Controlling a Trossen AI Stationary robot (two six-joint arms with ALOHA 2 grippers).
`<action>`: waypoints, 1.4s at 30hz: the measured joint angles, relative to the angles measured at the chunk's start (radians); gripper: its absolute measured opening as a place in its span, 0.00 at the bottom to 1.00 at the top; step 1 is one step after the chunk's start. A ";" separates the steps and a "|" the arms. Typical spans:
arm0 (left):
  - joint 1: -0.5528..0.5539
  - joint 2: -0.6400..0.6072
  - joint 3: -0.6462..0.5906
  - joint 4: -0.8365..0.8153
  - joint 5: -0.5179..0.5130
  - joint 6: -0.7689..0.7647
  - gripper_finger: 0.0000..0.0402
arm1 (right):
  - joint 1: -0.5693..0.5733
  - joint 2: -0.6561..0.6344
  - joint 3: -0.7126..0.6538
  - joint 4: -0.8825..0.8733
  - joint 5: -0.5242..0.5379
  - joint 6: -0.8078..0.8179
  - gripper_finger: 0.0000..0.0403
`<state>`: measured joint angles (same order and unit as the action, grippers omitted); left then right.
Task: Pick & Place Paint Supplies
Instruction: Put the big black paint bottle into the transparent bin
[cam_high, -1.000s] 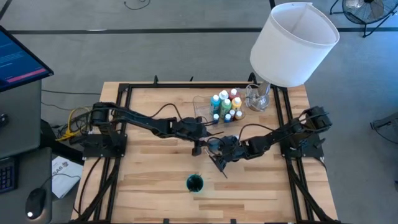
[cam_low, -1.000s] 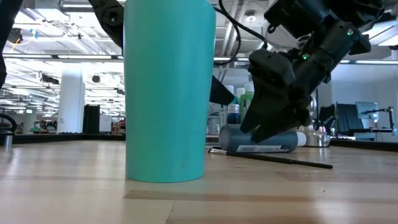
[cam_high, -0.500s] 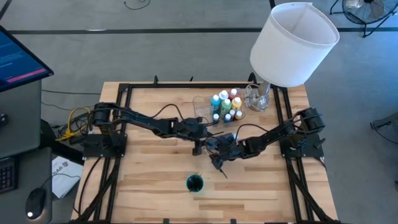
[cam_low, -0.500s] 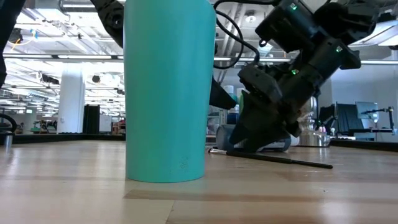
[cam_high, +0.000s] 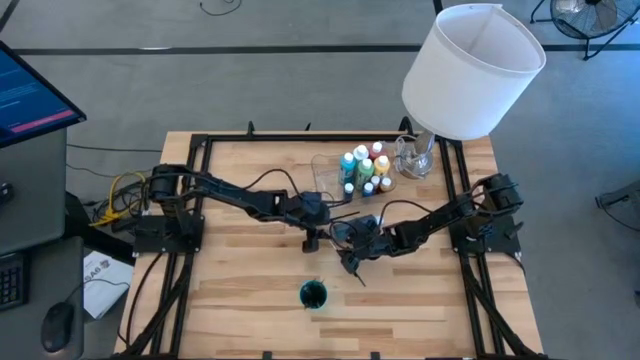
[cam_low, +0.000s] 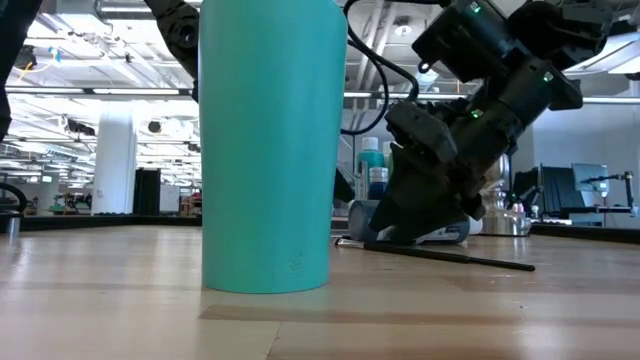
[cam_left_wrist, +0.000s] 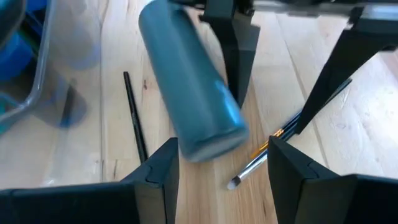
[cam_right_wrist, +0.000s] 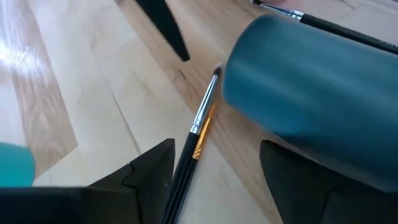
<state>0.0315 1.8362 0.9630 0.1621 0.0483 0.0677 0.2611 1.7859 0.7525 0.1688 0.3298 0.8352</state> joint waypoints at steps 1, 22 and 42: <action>0.000 0.000 0.000 -0.007 -0.007 0.000 0.34 | 0.000 0.000 0.000 0.000 0.000 0.000 0.57; 0.095 -0.003 0.000 -0.037 -0.103 0.031 0.34 | 0.013 -0.001 0.000 0.000 -0.015 0.001 0.57; 0.067 -0.003 0.001 0.013 -0.012 0.055 0.34 | 0.011 -0.001 0.000 0.031 -0.009 -0.014 0.57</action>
<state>0.0989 1.8336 0.9638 0.1755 0.0365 0.1229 0.2718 1.7851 0.7525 0.1995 0.3206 0.8215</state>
